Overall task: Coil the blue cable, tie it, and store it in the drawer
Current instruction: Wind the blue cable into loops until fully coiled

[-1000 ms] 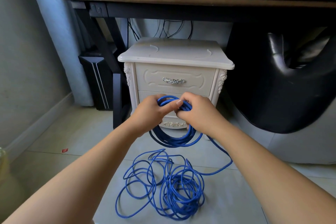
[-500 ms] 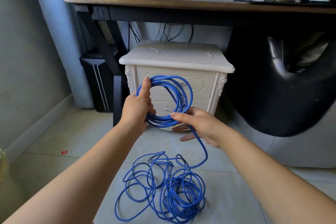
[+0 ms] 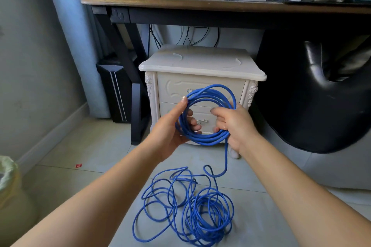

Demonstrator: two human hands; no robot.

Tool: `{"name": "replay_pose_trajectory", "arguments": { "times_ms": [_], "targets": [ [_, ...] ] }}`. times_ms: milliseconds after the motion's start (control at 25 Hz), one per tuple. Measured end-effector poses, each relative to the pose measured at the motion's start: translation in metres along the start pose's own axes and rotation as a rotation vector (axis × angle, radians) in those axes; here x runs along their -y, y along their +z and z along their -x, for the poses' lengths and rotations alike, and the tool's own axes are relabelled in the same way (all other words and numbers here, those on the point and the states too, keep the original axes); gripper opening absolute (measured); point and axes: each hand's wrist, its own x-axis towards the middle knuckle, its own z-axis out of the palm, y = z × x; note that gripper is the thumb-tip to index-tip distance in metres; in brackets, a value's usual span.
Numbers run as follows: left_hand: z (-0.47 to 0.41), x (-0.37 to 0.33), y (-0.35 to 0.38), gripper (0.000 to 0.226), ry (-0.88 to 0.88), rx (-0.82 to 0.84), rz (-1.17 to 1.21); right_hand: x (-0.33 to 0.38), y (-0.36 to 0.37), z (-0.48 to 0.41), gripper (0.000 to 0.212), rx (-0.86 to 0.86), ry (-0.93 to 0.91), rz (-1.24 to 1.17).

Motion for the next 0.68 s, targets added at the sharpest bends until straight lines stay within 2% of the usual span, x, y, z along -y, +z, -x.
{"name": "replay_pose_trajectory", "arguments": {
  "times_ms": [120, 280, 360, 400, 520, 600, 680],
  "targets": [
    [0.001, -0.012, -0.009, 0.046, 0.035, 0.107, -0.222, 0.002, -0.004, 0.0, 0.023, 0.012, -0.027, 0.251],
    [0.001, -0.017, -0.001, 0.057, 0.102, 0.113, -0.618, 0.004, -0.003, 0.005, 0.013, 0.09, -0.137, 0.766],
    [-0.001, -0.014, 0.002, 0.068, 0.099, 0.095, -0.625, 0.006, -0.003, 0.007, 0.011, 0.094, -0.185, 0.876],
    [-0.002, -0.012, 0.002, 0.066, 0.097, 0.091, -0.59, 0.006, -0.004, 0.008, 0.012, 0.093, -0.201, 0.877],
    [-0.002, -0.006, 0.004, 0.038, 0.105, 0.085, -0.472, 0.006, -0.005, 0.009, 0.017, 0.116, -0.167, 0.764],
    [-0.003, -0.004, 0.005, 0.028, 0.105, 0.067, -0.397, 0.006, -0.007, 0.009, 0.023, 0.171, -0.088, 0.539],
    [-0.003, -0.006, 0.006, 0.028, 0.116, 0.042, -0.312, 0.008, -0.009, 0.009, 0.031, 0.244, -0.031, 0.301]
  ]
}}
